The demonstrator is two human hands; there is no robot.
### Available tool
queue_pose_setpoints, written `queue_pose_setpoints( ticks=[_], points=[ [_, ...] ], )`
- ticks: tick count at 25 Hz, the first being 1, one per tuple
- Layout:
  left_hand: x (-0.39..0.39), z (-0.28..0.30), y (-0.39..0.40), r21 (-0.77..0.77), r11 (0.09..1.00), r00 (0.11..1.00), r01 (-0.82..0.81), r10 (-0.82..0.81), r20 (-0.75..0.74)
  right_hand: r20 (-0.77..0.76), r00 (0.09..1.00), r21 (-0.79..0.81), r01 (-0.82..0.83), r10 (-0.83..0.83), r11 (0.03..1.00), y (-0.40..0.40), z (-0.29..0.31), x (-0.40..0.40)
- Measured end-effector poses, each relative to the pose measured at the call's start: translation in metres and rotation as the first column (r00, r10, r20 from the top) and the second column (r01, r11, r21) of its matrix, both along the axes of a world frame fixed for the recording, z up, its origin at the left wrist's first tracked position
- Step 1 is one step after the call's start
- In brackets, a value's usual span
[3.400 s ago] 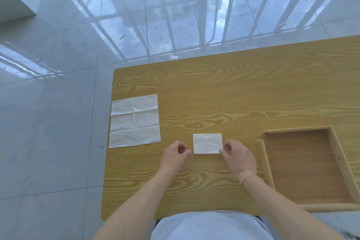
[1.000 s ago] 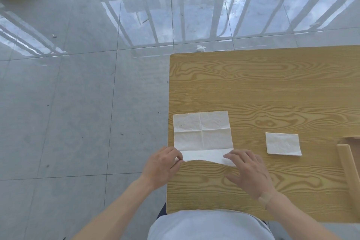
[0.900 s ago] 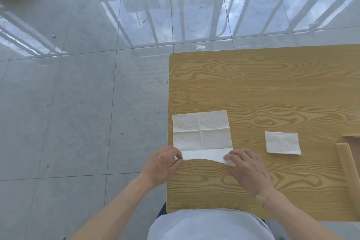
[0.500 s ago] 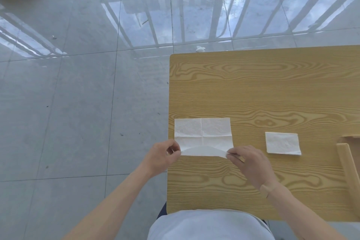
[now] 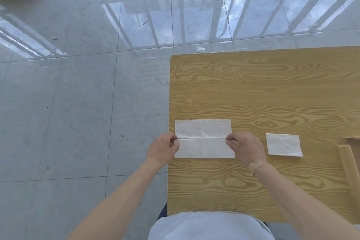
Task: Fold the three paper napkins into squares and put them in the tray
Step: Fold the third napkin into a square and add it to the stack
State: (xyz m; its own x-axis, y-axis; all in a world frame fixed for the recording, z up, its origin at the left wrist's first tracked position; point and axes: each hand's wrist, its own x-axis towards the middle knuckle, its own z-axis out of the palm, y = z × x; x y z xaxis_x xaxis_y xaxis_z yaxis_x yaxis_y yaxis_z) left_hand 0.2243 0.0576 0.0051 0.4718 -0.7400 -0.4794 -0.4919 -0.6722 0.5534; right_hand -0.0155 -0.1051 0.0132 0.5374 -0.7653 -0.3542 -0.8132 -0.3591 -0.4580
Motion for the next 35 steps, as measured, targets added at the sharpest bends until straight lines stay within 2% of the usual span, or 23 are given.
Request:
queue_pose_setpoints(
  ticks=[4, 11, 17, 21, 29, 35],
  points=[
    [0.000, -0.004, 0.001, 0.036, 0.999, 0.989, 0.018, -0.023, 0.149, -0.049, 0.999, -0.049, 0.000, -0.002, 0.999, -0.004, -0.005, -0.002],
    [0.006, -0.004, 0.000, 0.018, 0.999, 0.960, 0.034, -0.038, 0.276, -0.039, 0.998, -0.112, 0.034, -0.039, 0.993, -0.007, -0.013, -0.006],
    [0.005, -0.007, -0.013, -0.036, 0.955, 0.892, 0.295, -0.262, 0.369, -0.110, 0.981, -0.109, -0.170, 0.158, 0.979, -0.010, -0.013, -0.005],
    [0.002, -0.011, -0.022, 0.019, 0.931, 0.842, 0.365, -0.339, 0.420, -0.103, 0.981, -0.141, -0.177, 0.163, 0.974, -0.008, -0.014, -0.005],
    [0.000, -0.009, -0.025, 0.012, 0.932, 0.839, 0.363, -0.332, 0.432, -0.074, 0.986, -0.182, -0.164, 0.152, 0.970, -0.007, -0.015, -0.002],
    [0.001, -0.010, -0.026, -0.013, 0.954, 0.895, 0.298, -0.275, 0.352, -0.076, 0.991, -0.128, -0.123, 0.114, 0.984, -0.008, -0.012, 0.001]
  ],
)
